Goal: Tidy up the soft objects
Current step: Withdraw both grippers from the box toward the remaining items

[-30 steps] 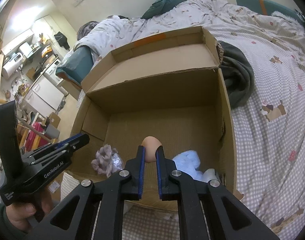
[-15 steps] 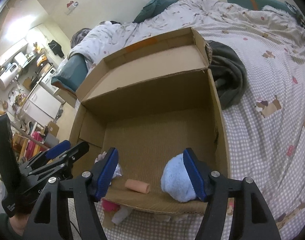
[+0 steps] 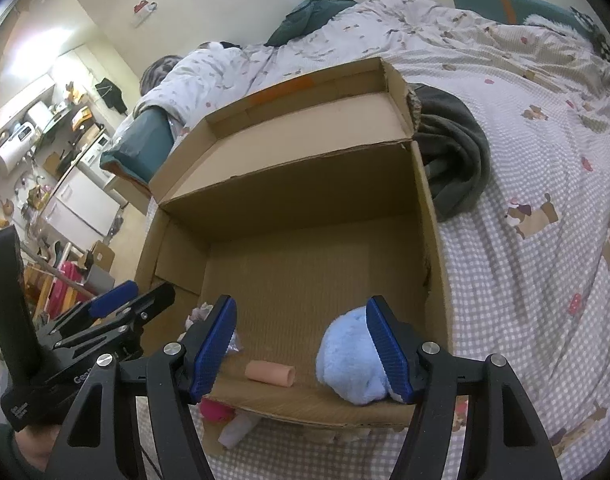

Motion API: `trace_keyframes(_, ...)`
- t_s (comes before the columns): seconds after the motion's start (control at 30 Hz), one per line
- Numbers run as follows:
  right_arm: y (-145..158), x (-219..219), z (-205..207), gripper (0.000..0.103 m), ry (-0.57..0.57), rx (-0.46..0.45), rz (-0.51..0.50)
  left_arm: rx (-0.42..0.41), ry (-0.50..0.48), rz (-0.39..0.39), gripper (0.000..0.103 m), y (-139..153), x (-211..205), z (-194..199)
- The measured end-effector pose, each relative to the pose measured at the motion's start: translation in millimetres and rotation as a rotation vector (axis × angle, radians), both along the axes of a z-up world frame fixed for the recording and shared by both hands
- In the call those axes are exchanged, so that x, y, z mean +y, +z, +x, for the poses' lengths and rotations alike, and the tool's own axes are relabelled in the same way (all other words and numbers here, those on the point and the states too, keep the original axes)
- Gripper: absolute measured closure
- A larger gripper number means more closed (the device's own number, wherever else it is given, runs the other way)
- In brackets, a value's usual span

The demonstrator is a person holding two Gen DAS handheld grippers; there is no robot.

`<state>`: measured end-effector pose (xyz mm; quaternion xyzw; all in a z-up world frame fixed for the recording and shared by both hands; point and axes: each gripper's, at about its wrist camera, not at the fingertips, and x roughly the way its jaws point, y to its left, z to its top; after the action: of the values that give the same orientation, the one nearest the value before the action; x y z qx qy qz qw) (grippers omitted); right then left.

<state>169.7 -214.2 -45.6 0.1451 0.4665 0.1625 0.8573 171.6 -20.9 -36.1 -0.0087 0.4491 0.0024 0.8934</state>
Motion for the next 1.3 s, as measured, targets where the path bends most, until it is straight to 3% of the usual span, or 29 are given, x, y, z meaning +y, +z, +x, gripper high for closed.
trace_keyframes(0.17,-0.8,-5.0,-2.8,0.032,-0.02,0.007,-0.01,-0.015,0.001,0.033,0.041,2.7,0.0,-7.9)
trace_keyframes(0.6,7.9,-9.9,-32.3,0.032,-0.02,0.004,-0.037,-0.019,0.087,-0.013,0.041,21.8,34.6,-42.5)
trace_keyframes(1.3,3.3,-9.6,-83.8,0.032,-0.017,0.033,-0.046,0.042,0.093,0.004,0.041,6.3,24.2,-95.2)
